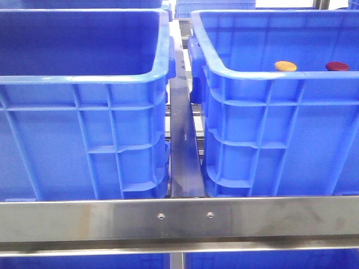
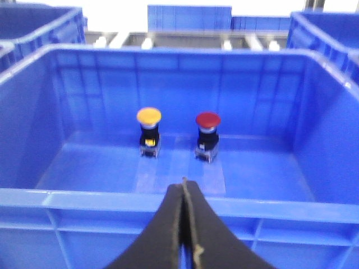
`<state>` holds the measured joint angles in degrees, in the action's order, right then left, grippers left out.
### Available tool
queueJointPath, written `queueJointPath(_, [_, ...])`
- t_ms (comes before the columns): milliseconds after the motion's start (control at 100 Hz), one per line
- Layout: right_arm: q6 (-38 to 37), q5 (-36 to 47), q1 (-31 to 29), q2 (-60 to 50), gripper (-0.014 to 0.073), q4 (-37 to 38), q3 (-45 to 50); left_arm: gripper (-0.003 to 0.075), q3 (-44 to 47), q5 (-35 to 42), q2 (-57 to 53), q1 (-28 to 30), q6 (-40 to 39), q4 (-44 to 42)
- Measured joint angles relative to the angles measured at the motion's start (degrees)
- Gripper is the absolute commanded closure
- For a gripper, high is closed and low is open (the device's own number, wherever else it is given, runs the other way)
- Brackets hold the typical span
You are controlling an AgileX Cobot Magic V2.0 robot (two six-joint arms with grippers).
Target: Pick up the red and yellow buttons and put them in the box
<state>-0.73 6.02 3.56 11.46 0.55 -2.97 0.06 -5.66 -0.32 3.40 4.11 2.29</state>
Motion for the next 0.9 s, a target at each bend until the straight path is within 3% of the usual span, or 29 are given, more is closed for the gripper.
queueJointPath(330, [-1.9, 1.5, -3.6, -5.6, 0.0656, 2.2, 4.6, 0.074, 0.0, 0.0, 0.0, 0.0, 0.0, 0.0])
queueJointPath(570, [-2.1, -4.3, -4.1, -11.7, 0.0656, 2.2, 4.6, 0.074, 0.0, 0.0, 0.0, 0.0, 0.0, 0.0])
queueJointPath(900, [-2.2, -6.0, -4.1, -12.0, 0.0656, 2.2, 4.6, 0.074, 0.0, 0.0, 0.0, 0.0, 0.0, 0.0])
